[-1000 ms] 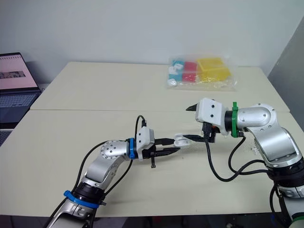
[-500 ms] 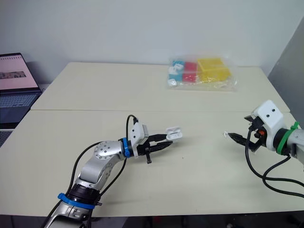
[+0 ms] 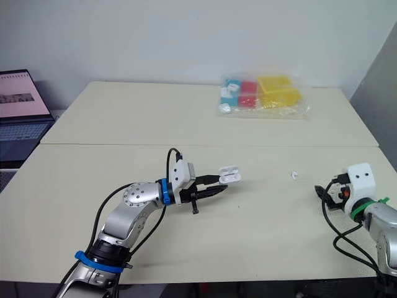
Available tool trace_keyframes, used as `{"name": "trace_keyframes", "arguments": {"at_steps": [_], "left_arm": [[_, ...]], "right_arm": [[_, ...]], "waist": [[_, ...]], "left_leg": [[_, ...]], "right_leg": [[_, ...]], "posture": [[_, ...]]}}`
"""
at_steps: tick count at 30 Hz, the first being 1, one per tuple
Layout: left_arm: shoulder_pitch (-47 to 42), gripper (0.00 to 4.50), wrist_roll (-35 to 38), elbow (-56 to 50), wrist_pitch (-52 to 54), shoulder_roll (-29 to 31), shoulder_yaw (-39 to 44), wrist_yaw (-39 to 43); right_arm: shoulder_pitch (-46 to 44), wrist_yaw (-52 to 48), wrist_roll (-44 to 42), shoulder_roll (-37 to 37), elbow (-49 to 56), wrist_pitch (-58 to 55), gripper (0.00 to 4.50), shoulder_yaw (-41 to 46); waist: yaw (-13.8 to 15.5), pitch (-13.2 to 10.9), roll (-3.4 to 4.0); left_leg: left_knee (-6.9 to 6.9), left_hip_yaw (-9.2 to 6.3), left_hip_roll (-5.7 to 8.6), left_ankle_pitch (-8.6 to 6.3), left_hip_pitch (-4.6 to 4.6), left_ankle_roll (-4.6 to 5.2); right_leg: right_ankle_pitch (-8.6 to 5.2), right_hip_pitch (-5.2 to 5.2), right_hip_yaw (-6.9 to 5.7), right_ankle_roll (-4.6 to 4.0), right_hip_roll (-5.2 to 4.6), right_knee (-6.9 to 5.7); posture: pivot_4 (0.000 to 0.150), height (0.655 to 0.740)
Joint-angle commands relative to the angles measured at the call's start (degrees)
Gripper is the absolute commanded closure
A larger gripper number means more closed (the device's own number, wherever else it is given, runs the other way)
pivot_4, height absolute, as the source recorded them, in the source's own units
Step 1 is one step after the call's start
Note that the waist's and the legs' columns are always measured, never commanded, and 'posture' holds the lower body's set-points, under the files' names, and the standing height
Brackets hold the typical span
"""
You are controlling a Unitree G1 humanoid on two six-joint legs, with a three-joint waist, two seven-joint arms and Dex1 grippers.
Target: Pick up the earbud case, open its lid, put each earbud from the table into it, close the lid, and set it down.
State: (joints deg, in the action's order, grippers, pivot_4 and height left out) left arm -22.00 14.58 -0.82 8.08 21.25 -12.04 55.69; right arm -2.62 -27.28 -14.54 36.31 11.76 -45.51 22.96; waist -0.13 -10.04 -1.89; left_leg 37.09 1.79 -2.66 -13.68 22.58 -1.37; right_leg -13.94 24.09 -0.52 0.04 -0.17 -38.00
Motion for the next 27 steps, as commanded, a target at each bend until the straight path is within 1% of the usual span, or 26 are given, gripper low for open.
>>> {"name": "trace_keyframes", "arguments": {"at_steps": [1, 6, 11, 13, 15, 16, 17, 22, 24, 27], "left_arm": [[-0.1, 3.73, 0.2, -2.8, -0.3, 0.3, 0.0, -0.1], [0.3, 3.73, 0.1, -3.2, -0.1, 0.4, 0.0, -0.2], [0.0, 3.73, -0.1, -2.6, -0.3, 0.5, 0.1, 0.0], [-0.2, 3.73, -0.1, -2.4, -0.5, 0.4, 0.1, -0.1], [-0.3, 3.73, -0.2, -2.2, -0.6, 0.3, 0.1, -0.2], [-0.3, 3.73, -0.2, -2.3, -0.7, 0.4, 0.1, -0.1], [-0.2, 3.73, -0.2, -2.3, -0.7, 0.4, 0.1, 0.0], [-0.3, 3.73, -0.3, -1.9, -0.8, 0.6, 0.1, 0.1], [-0.3, 3.73, -0.4, -1.8, -0.8, 0.7, 0.1, 0.3], [-0.2, 3.73, -0.4, -1.8, -0.9, 0.9, 0.1, 0.3]], "right_arm": [[-0.1, 1.1, -0.2, -0.2, -0.7, 1.6, 0.0, 1.5], [-0.2, 1.8, -2.0, -2.4, -5.5, 3.7, 0.0, 3.5], [-0.2, 1.6, -4.7, -3.0, -6.0, 0.7, 0.0, 4.3], [0.3, 1.6, -5.0, -2.8, -5.8, -0.2, 0.37, 4.1], [0.8, 1.4, -5.3, -2.6, -5.7, -0.5, 0.88, 3.7], [0.9, 1.3, -5.3, -2.5, -5.7, -0.3, 1.31, 3.7], [1.0, 1.4, -5.4, -2.5, -5.7, -0.3, 1.62, 3.7], [0.8, 1.4, -5.1, -2.2, -6.8, 0.8, 3.48, 3.5], [0.9, 0.9, -5.3, -1.9, -6.6, 0.9, 4.08, 3.3], [1.3, 0.1, -5.3, -1.4, -6.5, 1.3, 4.08, 2.9]], "waist": [[0.0, 0.0, 0.0], [-0.1, 0.0, 0.01], [-0.1, 0.0, 0.02], [-0.1, 0.0, 0.02], [-0.1, 0.0, 0.02], [-0.1, 0.0, 0.01], [-0.1, 0.0, 0.01], [-0.1, 0.0, 0.02], [-0.1, 0.0, 0.01], [-0.1, 0.0, 0.01]], "left_leg": [[0.0, 0.0, 0.0, 0.0, 0.0, 0.0], [0.01, 0.0, -0.01, 0.0, -0.02, 0.0], [0.0, 0.01, -0.01, 0.0, -0.01, 0.0], [0.0, 0.0, -0.01, 0.0, -0.01, 0.0], [0.0, -0.01, -0.01, 0.0, -0.02, 0.0], [0.0, -0.01, -0.01, 0.0, -0.02, 0.0], [0.0, -0.01, -0.01, 0.0, -0.03, 0.0], [0.01, -0.01, -0.02, 0.0, -0.04, 0.0], [0.01, -0.01, -0.02, 0.0, -0.04, 0.0], [0.01, 0.0, -0.02, 0.0, -0.04, 0.0]], "right_leg": [[0.0, 0.0, 0.0, 0.0, 0.0, -0.01], [0.0, -0.01, 0.0, 0.0, 0.01, -0.02], [0.0, -0.01, 0.02, 0.0, 0.01, -0.01], [0.0, -0.01, 0.01, 0.0, 0.01, -0.01], [0.0, -0.02, 0.0, 0.0, 0.01, -0.01], [0.0, -0.02, 0.0, 0.0, 0.01, -0.01], [0.0, -0.02, 0.0, 0.0, 0.01, -0.01], [0.0, -0.03, 0.0, 0.0, 0.02, -0.02], [0.0, -0.03, 0.0, 0.0, 0.02, -0.02], [0.0, -0.03, 0.01, 0.0, 0.02, -0.01]], "posture": [[0.15, 0.74], [0.15, 0.74], [0.15, 0.74], [0.15, 0.74], [0.15, 0.74], [0.15, 0.74], [0.15, 0.74], [0.15, 0.74], [0.15, 0.74], [0.15, 0.74]]}}
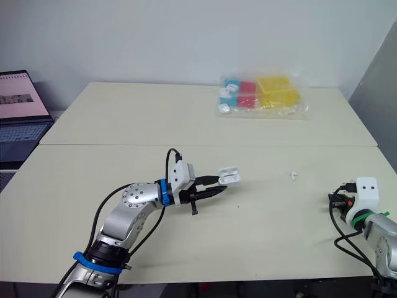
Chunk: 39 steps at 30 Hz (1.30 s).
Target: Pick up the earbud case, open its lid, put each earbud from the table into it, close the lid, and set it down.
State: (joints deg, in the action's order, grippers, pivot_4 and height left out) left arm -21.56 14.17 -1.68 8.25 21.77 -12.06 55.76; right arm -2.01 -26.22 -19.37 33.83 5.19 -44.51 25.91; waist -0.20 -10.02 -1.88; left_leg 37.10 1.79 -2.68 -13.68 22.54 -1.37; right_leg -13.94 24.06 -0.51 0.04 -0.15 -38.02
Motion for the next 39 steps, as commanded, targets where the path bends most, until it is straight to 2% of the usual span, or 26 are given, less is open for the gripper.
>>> {"name": "trace_keyframes", "arguments": {"at_steps": [1, 4, 12, 16, 20, 24, 30, 39], "left_arm": [[-0.5, 3.73, 0.0, -1.0, -1.0, 0.4, 0.2, 0.2], [-0.1, 3.73, -0.1, -1.5, -0.9, 0.7, 0.3, 0.1], [1.9, 3.73, 0.5, -3.8, -0.1, 2.7, 1.1, -0.1], [5.0, 3.73, 1.0, -6.7, -0.2, 6.6, 1.8, 1.8], [6.7, 3.73, 1.3, -8.3, 0.0, 8.5, 2.5, 1.5], [7.9, 3.73, 1.6, -9.8, 0.8, 8.8, 2.7, 0.6], [10.7, 3.73, 1.6, -12.9, 2.2, 8.8, 3.1, -1.1], [11.8, 3.73, 1.6, -14.2, 3.1, 9.1, 3.5, -2.1]], "right_arm": [[0.8, -1.5, -0.8, 1.5, 0.3, 0.3, 4.08, 0.1], [1.8, -4.4, -1.4, 3.7, 1.7, 0.9, 4.08, -0.2], [8.5, -22.9, -2.5, 16.2, 11.7, 7.8, 4.08, -7.0], [9.0, -39.0, 5.4, 30.3, 9.8, 24.5, 4.08, -16.3], [3.7, -47.4, 9.1, 36.1, 4.0, 32.6, 4.08, -23.4], [-1.5, -50.9, 13.7, 37.5, -1.8, 38.8, 4.08, -28.6], [-15.3, -54.5, 21.5, 33.8, -12.5, 46.1, 4.08, -37.6], [-23.5, -60.2, 25.7, 31.4, -20.7, 50.4, 4.08, -43.0]], "waist": [[0.0, 0.0, 0.0], [0.0, 0.0, 0.0], [-0.1, 0.0, 0.03], [-0.2, 0.0, 0.08], [-0.1, -0.1, 0.01], [0.0, -0.1, 0.02], [-0.2, -0.1, 0.03], [0.0, -0.1, 0.05]], "left_leg": [[0.0, 0.0, 0.0, 0.0, 0.01, 0.0], [-0.02, -0.01, 0.0, 0.0, 0.02, 0.0], [-0.05, -0.01, -0.01, 0.0, -0.01, 0.0], [-0.08, 0.03, 0.01, 0.0, -0.1, 0.0], [-0.06, -0.01, -0.02, 0.0, -0.08, 0.0], [-0.05, 0.03, -0.01, 0.0, -0.05, 0.0], [-0.05, 0.06, -0.01, 0.0, -0.07, 0.0], [-0.02, 0.08, 0.0, 0.0, -0.12, 0.0]], "right_leg": [[0.0, 0.0, -0.01, 0.0, 0.0, 0.0], [0.0, 0.01, -0.02, 0.0, 0.0, 0.01], [-0.01, 0.02, -0.02, 0.0, 0.0, 0.04], [-0.01, -0.01, -0.02, 0.0, -0.02, 0.06], [-0.03, -0.01, -0.08, -0.03, -0.01, 0.09], [-0.03, 0.01, -0.06, -0.03, -0.03, 0.12], [-0.03, 0.04, -0.03, -0.03, -0.03, 0.07], [-0.03, -0.01, 0.0, -0.04, -0.06, 0.04]], "posture": [[0.15, 0.74], [0.15, 0.74], [0.15, 0.74], [0.15, 0.74], [0.15, 0.74], [0.15, 0.74], [0.15, 0.74], [0.15, 0.74]]}}
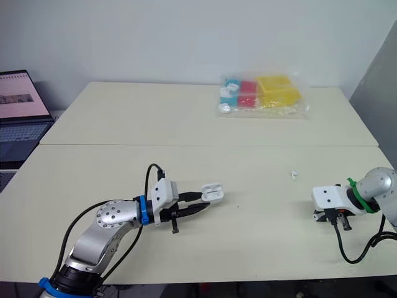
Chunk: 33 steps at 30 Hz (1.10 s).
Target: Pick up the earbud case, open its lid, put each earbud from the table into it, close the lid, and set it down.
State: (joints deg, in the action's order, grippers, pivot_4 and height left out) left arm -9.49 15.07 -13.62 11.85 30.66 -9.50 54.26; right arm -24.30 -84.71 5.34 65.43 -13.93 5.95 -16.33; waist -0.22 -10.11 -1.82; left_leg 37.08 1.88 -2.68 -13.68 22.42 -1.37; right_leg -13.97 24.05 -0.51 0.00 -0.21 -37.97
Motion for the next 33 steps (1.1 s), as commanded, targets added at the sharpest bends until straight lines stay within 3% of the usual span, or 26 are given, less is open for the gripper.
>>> {"name": "trace_keyframes", "arguments": {"at_steps": [1, 3, 11, 16, 21, 26, 33], "left_arm": [[-0.2, 3.73, 0.6, -2.3, -0.4, 0.2, 0.9, -0.6], [-0.2, 3.73, 0.7, -2.5, -0.3, 0.1, 0.9, -0.7], [-0.4, 3.73, 0.7, -2.0, -0.3, -0.1, 0.4, -1.0], [-0.5, 3.73, 0.6, -1.8, -0.4, -0.3, 0.2, -1.1], [-0.3, 3.73, 0.7, -2.0, -0.2, -0.6, 0.1, -1.3], [-0.4, 3.73, 0.4, -2.0, -0.2, -1.2, -0.6, -1.4], [-0.8, 3.73, -0.1, -1.3, -0.6, -1.8, -1.3, -1.4]], "right_arm": [[-1.4, -2.3, 0.7, -0.5, -1.6, -0.4, 4.08, -0.7], [-2.0, -2.3, 0.5, -1.1, -2.0, -0.9, 4.08, -0.7], [-3.1, -2.1, 1.5, -0.7, -3.7, 2.3, 1.29, -0.3], [-2.0, -2.0, -0.3, 1.3, 0.3, -1.4, 1.26, 2.4], [4.4, -0.5, -5.3, 5.1, 14.4, -17.7, 1.26, 8.4], [6.0, 3.3, -0.3, 5.6, 24.3, -34.1, 1.26, 6.1], [4.4, 5.9, 4.1, 3.3, 23.4, -35.9, 1.26, 0.7]], "waist": [[0.0, 0.0, -0.01], [0.0, 0.0, -0.01], [0.0, 0.0, 0.0], [0.1, 0.0, 0.01], [0.2, 0.0, 0.08], [0.1, 0.0, 0.09], [0.1, 0.0, 0.08]], "left_leg": [[0.02, 0.0, 0.0, 0.0, -0.01, 0.0], [0.03, 0.01, 0.0, 0.0, -0.02, 0.0], [0.01, 0.0, -0.04, 0.0, -0.1, 0.0], [0.0, 0.03, -0.02, 0.0, -0.08, 0.0], [-0.03, -0.01, -0.03, 0.0, -0.03, 0.0], [-0.02, -0.02, -0.05, 0.0, -0.08, -0.01], [-0.02, 0.01, -0.01, 0.0, -0.04, -0.01]], "right_leg": [[0.0, -0.01, 0.0, 0.0, -0.01, 0.0], [0.02, -0.01, 0.01, 0.01, -0.01, -0.01], [0.01, -0.02, 0.03, -0.02, 0.03, -0.09], [0.01, -0.01, 0.06, -0.02, 0.01, -0.08], [0.0, 0.02, 0.02, -0.03, 0.01, -0.07], [0.0, 0.03, 0.04, -0.03, -0.01, -0.1], [0.0, 0.03, 0.02, -0.03, -0.01, -0.06]], "posture": [[0.15, 0.74], [0.15, 0.74], [0.15, 0.74], [0.15, 0.74], [0.15, 0.74], [0.15, 0.74], [0.15, 0.74]]}}
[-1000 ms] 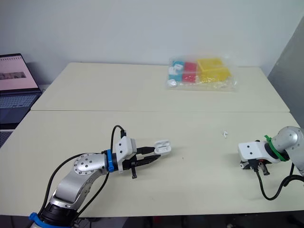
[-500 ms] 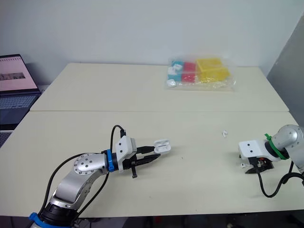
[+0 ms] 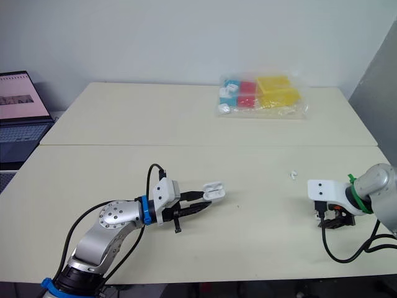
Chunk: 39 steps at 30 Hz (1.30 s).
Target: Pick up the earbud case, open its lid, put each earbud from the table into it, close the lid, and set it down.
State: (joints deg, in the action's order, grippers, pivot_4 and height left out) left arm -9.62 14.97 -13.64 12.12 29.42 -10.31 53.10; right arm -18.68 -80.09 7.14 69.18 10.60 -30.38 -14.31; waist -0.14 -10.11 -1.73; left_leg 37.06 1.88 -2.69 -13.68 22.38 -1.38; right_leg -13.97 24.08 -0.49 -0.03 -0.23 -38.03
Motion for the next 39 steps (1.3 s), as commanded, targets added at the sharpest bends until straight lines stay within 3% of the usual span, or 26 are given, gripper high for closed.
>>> {"name": "trace_keyframes", "arguments": {"at_steps": [1, 14, 17, 23, 24, 30, 34, 37, 39], "left_arm": [[-0.8, 3.73, 0.0, -1.1, -0.9, -0.6, -0.5, -0.3], [-0.3, 3.73, -0.4, -1.1, -1.2, -1.1, -0.8, -0.8], [0.0, 3.73, -0.5, -1.1, -1.3, -1.2, -0.8, -1.0], [-0.1, 3.73, -0.6, -0.8, -1.5, -1.1, -1.0, -0.9], [-0.1, 3.73, -0.6, -0.7, -1.5, -1.1, -1.0, -0.9], [-0.5, 3.73, -0.6, -0.1, -1.9, -1.3, -1.1, -0.7], [-1.5, 3.73, 0.7, -0.1, -1.1, -2.1, -0.1, -1.0], [-2.3, 3.73, 1.8, 0.0, -0.2, -3.0, 0.9, -1.8], [-3.6, 3.73, 3.5, -0.2, 1.7, -4.6, 1.5, -3.0]], "right_arm": [[-1.5, 1.4, 2.6, -0.7, -1.6, 0.5, 1.26, -1.7], [-5.9, 0.1, 4.3, -3.1, -6.9, 1.9, 1.26, -5.4], [-5.8, 0.4, 4.5, -3.4, -7.4, 2.2, 1.85, -5.5], [-5.2, -0.2, 4.3, -3.0, -6.8, 2.5, 3.92, -5.2], [-5.1, -0.3, 4.2, -2.9, -6.5, 2.5, 4.1, -5.1], [-5.6, -0.8, 2.1, -2.4, -5.4, 4.8, 4.1, -2.9], [-6.8, -2.2, -5.7, -2.2, -0.3, 6.5, 4.1, 4.1], [-7.1, -1.5, -13.6, -4.5, 5.6, 2.7, 4.1, 10.1], [-7.9, 1.5, -20.2, -7.4, 12.0, -6.2, 4.1, 14.5]], "waist": [[0.0, 0.0, 0.0], [0.0, 0.0, -0.01], [-0.1, 0.0, -0.01], [-0.1, 0.0, -0.02], [-0.1, 0.0, -0.02], [-0.1, 0.0, -0.02], [-0.1, 0.0, 0.01], [0.0, 0.0, 0.0], [0.0, 0.0, 0.0]], "left_leg": [[0.0, 0.0, 0.0, 0.0, 0.03, 0.0], [0.03, -0.01, 0.01, 0.0, 0.03, 0.0], [0.03, -0.01, 0.0, 0.0, 0.02, 0.0], [0.04, -0.02, 0.0, 0.0, -0.01, 0.0], [0.04, -0.02, 0.0, 0.0, -0.01, 0.0], [0.03, -0.02, -0.01, 0.0, 0.0, 0.0], [0.02, -0.01, 0.0, 0.0, 0.01, 0.0], [0.01, -0.05, -0.02, 0.0, 0.04, 0.0], [0.01, -0.06, -0.02, 0.0, 0.04, 0.0]], "right_leg": [[0.0, 0.01, 0.0, 0.0, 0.0, 0.02], [0.01, 0.0, -0.02, 0.01, 0.01, 0.0], [0.01, 0.0, -0.01, 0.01, 0.02, 0.0], [0.01, -0.03, -0.02, 0.01, 0.02, -0.02], [0.01, -0.03, -0.02, 0.01, 0.02, -0.02], [0.01, -0.02, -0.02, 0.01, 0.02, -0.01], [0.01, 0.01, -0.02, 0.01, 0.03, -0.04], [0.01, 0.01, -0.05, 0.01, 0.05, -0.01], [0.01, 0.0, -0.05, 0.01, 0.05, 0.0]], "posture": [[0.15, 0.74], [0.15, 0.74], [0.15, 0.74], [0.15, 0.74], [0.15, 0.74], [0.15, 0.74], [0.15, 0.74], [0.15, 0.74], [0.15, 0.74]]}}
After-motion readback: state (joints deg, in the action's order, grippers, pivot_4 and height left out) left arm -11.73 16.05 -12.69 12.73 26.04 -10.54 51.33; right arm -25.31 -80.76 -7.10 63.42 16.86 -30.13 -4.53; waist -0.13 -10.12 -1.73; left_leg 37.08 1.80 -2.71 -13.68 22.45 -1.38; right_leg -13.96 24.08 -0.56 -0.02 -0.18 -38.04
